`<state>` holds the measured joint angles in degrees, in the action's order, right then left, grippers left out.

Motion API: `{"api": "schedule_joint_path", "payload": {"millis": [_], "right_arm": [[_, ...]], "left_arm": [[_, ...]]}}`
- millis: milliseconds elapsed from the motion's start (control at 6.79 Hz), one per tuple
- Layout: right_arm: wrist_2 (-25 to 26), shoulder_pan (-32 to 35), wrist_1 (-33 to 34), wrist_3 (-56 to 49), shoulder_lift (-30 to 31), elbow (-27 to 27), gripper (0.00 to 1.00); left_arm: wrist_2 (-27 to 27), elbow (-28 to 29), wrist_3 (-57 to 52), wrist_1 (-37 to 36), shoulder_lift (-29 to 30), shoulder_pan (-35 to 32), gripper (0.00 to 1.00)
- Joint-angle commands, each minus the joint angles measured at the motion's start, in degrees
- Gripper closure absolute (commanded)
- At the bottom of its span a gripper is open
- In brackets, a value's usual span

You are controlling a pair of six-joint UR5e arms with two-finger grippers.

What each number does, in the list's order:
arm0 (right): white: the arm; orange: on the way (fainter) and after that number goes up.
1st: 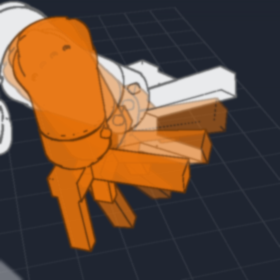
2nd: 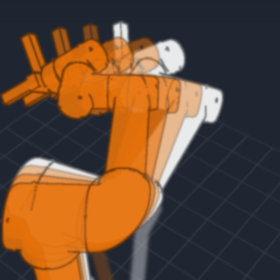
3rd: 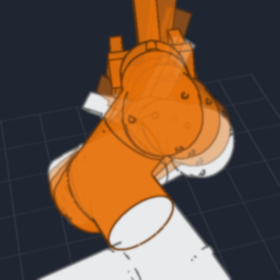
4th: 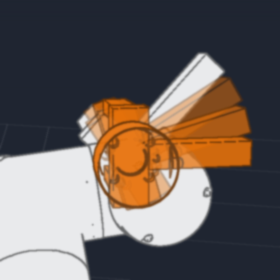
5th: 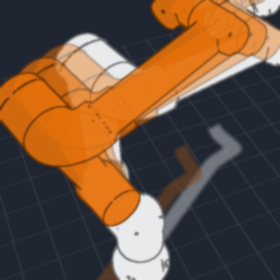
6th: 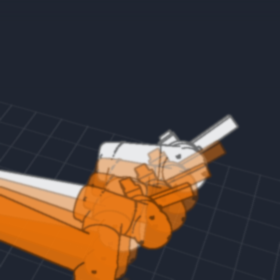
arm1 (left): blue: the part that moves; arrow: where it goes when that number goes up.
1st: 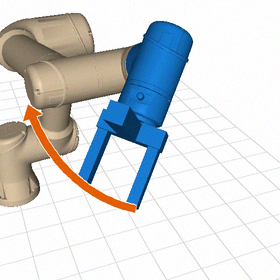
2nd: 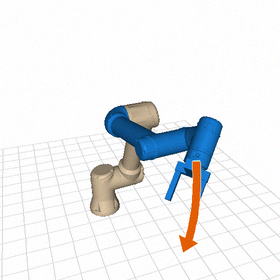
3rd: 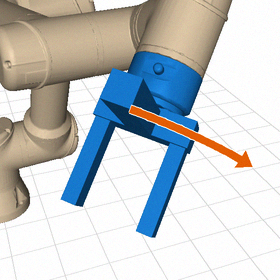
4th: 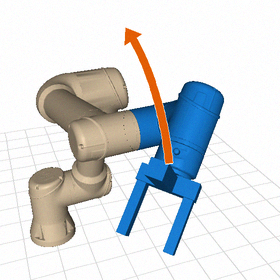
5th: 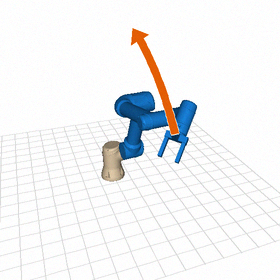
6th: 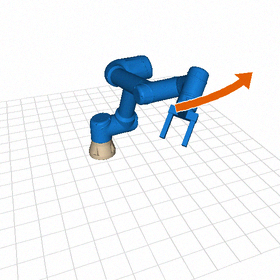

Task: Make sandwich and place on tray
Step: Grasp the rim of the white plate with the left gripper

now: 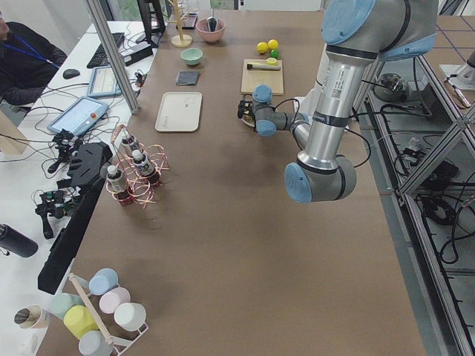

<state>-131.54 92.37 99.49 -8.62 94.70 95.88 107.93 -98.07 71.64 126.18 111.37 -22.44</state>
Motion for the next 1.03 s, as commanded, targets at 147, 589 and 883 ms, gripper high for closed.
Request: {"api": "schedule_joint_path", "payload": {"millis": [147,589,883], "right_arm": [[-0.03,0.09,-0.09,0.01,0.4,0.18,0.0],[0.32,0.09,-3.07,0.62,0.66,-0.52,0.0],[0.32,0.09,-3.08,0.63,0.58,-0.52,0.0]], "left_arm": [[0.44,-0.11,-0.19,0.21,0.6,-0.58,1.0],[7.96,2.07,-0.45,-0.41,3.32,-8.72,1.0],[13.16,13.36,-5.84,-0.15,11.11,-16.28,1.0]]}}
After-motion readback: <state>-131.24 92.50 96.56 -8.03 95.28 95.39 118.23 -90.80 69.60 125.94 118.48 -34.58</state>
